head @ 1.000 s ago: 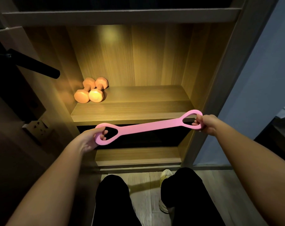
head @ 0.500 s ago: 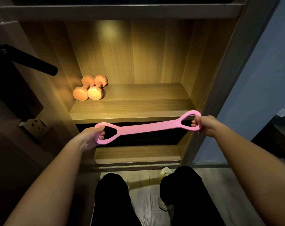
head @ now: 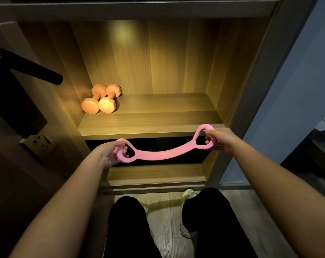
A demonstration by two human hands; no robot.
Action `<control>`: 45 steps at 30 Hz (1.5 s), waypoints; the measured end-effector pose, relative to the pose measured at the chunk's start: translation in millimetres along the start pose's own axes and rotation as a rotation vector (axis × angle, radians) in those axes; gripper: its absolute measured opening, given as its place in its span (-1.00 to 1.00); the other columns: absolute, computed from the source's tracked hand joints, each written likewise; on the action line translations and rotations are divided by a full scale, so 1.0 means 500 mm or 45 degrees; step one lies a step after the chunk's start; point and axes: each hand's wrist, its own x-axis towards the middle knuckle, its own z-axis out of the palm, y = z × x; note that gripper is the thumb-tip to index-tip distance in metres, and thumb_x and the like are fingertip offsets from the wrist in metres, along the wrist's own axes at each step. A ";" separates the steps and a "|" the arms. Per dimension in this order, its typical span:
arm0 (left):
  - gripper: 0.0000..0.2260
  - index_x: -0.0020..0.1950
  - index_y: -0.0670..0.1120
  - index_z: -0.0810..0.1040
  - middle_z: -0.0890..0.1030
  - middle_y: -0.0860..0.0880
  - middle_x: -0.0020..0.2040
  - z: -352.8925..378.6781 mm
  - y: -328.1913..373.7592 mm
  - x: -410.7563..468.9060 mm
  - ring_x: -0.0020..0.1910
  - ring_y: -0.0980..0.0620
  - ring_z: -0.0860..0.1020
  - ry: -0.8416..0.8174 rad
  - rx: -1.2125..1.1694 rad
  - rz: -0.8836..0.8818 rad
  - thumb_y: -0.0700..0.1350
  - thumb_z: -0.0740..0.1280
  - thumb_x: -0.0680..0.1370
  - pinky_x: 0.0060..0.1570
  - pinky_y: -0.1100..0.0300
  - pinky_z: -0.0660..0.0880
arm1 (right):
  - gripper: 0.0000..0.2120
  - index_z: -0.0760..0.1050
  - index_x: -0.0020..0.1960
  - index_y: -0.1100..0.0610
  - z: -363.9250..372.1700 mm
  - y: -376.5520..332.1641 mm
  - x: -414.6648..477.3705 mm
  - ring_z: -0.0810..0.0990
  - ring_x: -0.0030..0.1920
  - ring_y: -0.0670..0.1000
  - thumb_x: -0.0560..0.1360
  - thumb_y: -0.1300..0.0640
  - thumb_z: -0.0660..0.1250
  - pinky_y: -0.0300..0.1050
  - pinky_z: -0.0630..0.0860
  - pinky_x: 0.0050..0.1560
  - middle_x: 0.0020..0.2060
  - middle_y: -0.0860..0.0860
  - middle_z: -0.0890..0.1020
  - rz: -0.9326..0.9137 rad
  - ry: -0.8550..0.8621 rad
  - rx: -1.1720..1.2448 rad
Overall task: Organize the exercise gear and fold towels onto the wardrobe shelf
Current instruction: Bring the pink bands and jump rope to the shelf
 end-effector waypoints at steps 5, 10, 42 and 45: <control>-0.85 0.14 -0.27 0.48 0.61 -0.20 -0.06 0.095 -0.035 -0.028 -0.16 -0.05 0.63 -0.097 -0.098 -0.026 -0.29 0.29 0.58 -0.23 0.10 0.62 | -0.90 0.56 -0.06 0.19 0.086 -0.023 -0.061 0.64 -0.36 -0.02 0.51 0.15 0.40 -0.20 0.56 -0.43 -0.23 0.10 0.65 -0.093 -0.129 -0.213; -0.95 -0.02 -0.28 0.54 0.59 -0.23 -0.07 0.171 -0.092 -0.045 -0.14 -0.05 0.58 -0.106 -0.131 -0.020 -0.34 0.28 0.58 -0.12 0.10 0.53 | -0.86 0.59 -0.01 0.33 0.164 -0.014 -0.106 0.57 -0.47 -0.05 0.48 0.27 0.39 -0.25 0.49 -0.52 -0.36 0.11 0.58 -0.139 -0.280 -0.246; -0.95 -0.11 -0.23 0.56 0.65 -0.23 -0.14 0.193 -0.125 -0.062 -0.23 -0.07 0.65 0.154 0.017 0.184 -0.28 0.42 0.50 -0.32 0.19 0.58 | -0.71 0.61 0.12 0.19 0.219 0.037 -0.142 0.65 -0.11 -0.02 0.42 0.20 0.52 -0.06 0.63 -0.08 -0.12 0.05 0.68 -0.480 -0.433 -0.238; -0.87 0.00 -0.28 0.60 0.67 -0.24 -0.16 0.195 -0.129 -0.066 -0.31 -0.07 0.66 0.134 -0.042 0.110 -0.24 0.42 0.51 -0.44 0.17 0.59 | -0.52 0.56 0.23 0.12 0.225 0.036 -0.147 0.60 0.00 -0.06 0.35 0.08 0.57 -0.12 0.58 0.01 0.00 -0.02 0.65 -0.653 -0.410 -0.536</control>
